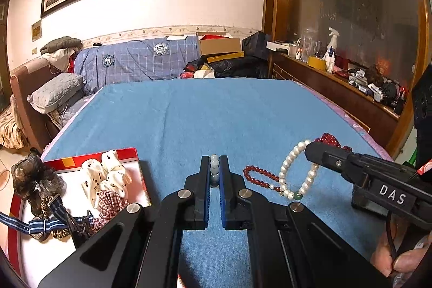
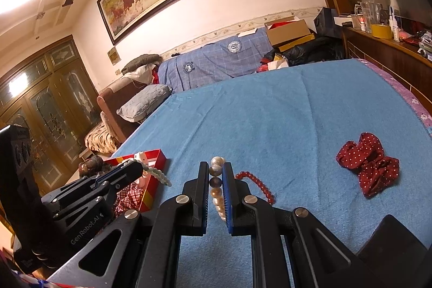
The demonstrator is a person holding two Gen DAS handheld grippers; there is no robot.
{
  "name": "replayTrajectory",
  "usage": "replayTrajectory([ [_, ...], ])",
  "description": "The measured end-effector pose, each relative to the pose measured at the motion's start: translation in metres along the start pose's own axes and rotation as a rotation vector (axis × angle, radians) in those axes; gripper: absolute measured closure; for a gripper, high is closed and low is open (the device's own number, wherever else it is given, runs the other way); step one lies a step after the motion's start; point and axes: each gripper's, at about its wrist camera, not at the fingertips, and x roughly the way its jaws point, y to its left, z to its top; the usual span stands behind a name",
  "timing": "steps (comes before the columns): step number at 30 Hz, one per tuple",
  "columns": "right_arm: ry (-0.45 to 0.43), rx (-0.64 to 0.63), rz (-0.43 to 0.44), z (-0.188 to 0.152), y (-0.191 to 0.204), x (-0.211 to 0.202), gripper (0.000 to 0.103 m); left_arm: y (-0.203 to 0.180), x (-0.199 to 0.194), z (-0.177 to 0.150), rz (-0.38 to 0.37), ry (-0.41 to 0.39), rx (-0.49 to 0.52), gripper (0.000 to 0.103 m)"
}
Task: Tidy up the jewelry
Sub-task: 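Lift both pearl strands off the bed cover, then carry both pearl strands over the red box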
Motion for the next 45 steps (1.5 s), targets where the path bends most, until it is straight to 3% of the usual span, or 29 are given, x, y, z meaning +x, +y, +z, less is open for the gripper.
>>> replayTrajectory([
  [15, 0.011, -0.044, 0.078, -0.012, 0.048, 0.01, 0.092, 0.058, -0.046, -0.01, 0.024, -0.046, -0.166, 0.098],
  [34, 0.018, -0.158, 0.268, -0.039, 0.155, 0.022, 0.092, 0.16, -0.123, -0.049, 0.218, -0.075, -0.287, 0.098],
  [45, 0.053, -0.207, 0.326, -0.054, 0.193, 0.034, 0.092, 0.184, -0.132, -0.073, 0.257, -0.038, -0.32, 0.098],
])
